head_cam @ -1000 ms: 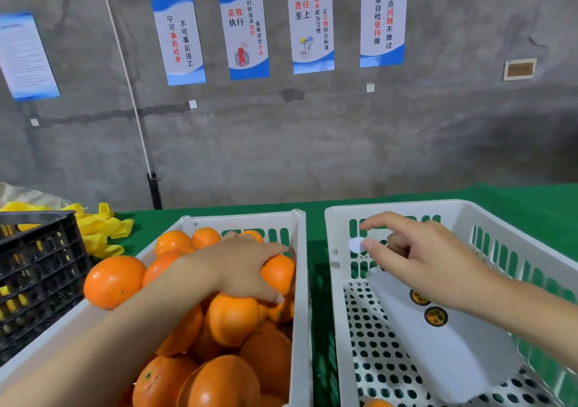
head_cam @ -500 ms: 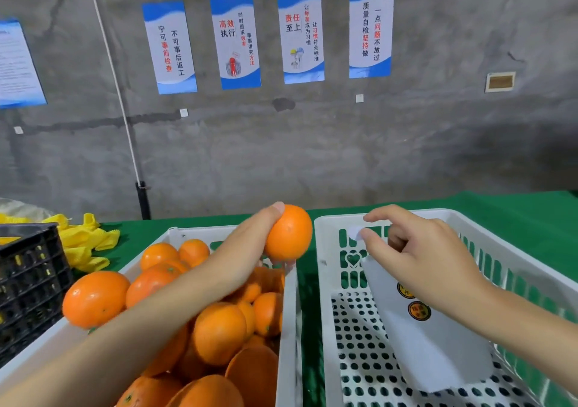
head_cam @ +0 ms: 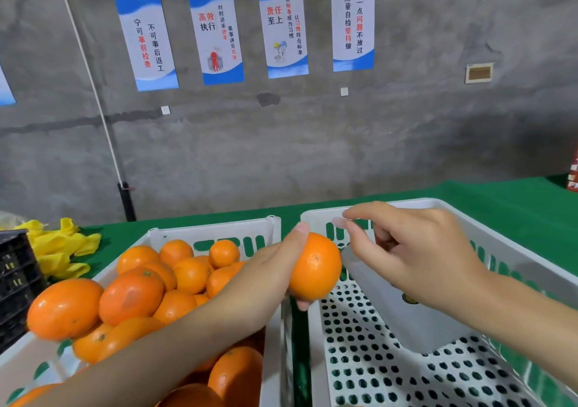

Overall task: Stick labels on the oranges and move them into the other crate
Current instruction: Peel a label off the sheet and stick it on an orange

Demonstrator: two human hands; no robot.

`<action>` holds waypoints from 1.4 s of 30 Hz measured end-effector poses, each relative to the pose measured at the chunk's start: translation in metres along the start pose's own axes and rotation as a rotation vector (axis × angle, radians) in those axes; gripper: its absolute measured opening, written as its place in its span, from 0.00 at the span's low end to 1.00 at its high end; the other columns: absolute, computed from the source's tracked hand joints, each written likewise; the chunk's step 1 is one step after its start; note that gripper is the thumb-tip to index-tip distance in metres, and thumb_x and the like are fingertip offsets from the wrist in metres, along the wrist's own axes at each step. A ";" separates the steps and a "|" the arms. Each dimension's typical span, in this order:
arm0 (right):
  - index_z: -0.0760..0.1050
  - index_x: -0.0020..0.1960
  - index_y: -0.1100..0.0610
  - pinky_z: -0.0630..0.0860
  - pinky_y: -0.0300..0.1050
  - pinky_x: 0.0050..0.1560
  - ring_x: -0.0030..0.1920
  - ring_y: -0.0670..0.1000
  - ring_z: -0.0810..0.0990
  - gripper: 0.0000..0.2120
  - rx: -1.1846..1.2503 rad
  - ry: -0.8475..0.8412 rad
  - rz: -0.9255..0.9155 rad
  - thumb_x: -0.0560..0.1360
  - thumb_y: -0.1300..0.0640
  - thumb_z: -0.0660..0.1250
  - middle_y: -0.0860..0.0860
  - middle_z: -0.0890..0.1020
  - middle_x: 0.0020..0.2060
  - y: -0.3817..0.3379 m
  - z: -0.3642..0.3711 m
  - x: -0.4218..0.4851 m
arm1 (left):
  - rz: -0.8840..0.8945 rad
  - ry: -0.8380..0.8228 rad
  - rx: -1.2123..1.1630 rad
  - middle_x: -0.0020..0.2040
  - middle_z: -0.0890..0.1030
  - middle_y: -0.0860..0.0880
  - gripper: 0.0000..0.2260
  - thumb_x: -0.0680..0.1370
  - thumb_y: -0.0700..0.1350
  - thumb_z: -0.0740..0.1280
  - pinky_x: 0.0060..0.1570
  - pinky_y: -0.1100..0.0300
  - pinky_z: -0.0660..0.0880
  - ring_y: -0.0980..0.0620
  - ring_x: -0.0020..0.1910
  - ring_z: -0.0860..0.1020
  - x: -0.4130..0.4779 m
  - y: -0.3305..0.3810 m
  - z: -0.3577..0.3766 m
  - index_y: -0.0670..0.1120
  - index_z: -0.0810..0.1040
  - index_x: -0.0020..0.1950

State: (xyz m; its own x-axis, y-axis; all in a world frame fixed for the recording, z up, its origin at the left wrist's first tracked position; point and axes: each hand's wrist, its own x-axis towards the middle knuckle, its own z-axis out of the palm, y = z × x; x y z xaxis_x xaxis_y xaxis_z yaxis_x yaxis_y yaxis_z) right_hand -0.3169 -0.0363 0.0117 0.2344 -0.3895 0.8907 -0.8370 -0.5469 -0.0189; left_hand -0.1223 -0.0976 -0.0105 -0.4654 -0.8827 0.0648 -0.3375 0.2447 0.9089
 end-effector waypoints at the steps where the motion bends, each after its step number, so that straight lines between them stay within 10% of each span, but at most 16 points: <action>1: 0.85 0.47 0.55 0.64 0.36 0.26 0.25 0.42 0.60 0.13 -0.016 -0.006 -0.033 0.76 0.50 0.64 0.39 0.59 0.26 0.000 -0.001 0.001 | -0.020 0.003 0.003 0.30 0.82 0.46 0.35 0.69 0.79 0.49 0.46 0.59 0.72 0.59 0.28 0.79 0.001 0.000 -0.001 0.51 0.79 0.41; 9: 0.84 0.42 0.52 0.67 0.40 0.22 0.21 0.49 0.71 0.09 -0.143 -0.079 -0.178 0.76 0.52 0.66 0.44 0.74 0.22 0.007 0.002 -0.003 | -0.045 0.012 0.037 0.29 0.81 0.51 0.32 0.76 0.73 0.47 0.54 0.56 0.73 0.64 0.25 0.76 -0.002 0.002 0.001 0.46 0.72 0.55; 13: 0.84 0.40 0.50 0.69 0.44 0.21 0.23 0.49 0.73 0.10 -0.153 -0.163 -0.191 0.77 0.51 0.66 0.45 0.77 0.23 0.010 0.005 -0.006 | -0.037 0.019 0.039 0.32 0.83 0.49 0.38 0.70 0.75 0.46 0.42 0.60 0.69 0.64 0.24 0.74 0.001 0.000 0.001 0.45 0.74 0.59; 21: 0.85 0.49 0.52 0.69 0.43 0.21 0.21 0.49 0.73 0.10 -0.064 -0.256 -0.263 0.78 0.49 0.67 0.45 0.77 0.23 0.012 0.005 -0.008 | 0.008 0.056 -0.035 0.31 0.78 0.49 0.41 0.65 0.78 0.49 0.29 0.70 0.68 0.62 0.22 0.70 0.005 -0.006 -0.004 0.41 0.77 0.45; 42: 0.82 0.61 0.52 0.63 0.36 0.23 0.22 0.42 0.61 0.18 0.095 -0.255 -0.168 0.74 0.51 0.63 0.43 0.69 0.20 0.004 0.005 -0.008 | 0.055 0.067 -0.092 0.38 0.79 0.44 0.49 0.66 0.75 0.52 0.28 0.70 0.71 0.61 0.23 0.72 0.001 -0.003 -0.006 0.29 0.78 0.53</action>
State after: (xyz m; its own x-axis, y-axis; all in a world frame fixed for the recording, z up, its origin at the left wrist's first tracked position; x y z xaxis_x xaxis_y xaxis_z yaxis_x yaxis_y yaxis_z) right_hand -0.3198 -0.0393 0.0023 0.4918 -0.4545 0.7427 -0.7290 -0.6813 0.0658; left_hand -0.1164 -0.1014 -0.0105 -0.4244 -0.8945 0.1403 -0.2352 0.2585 0.9369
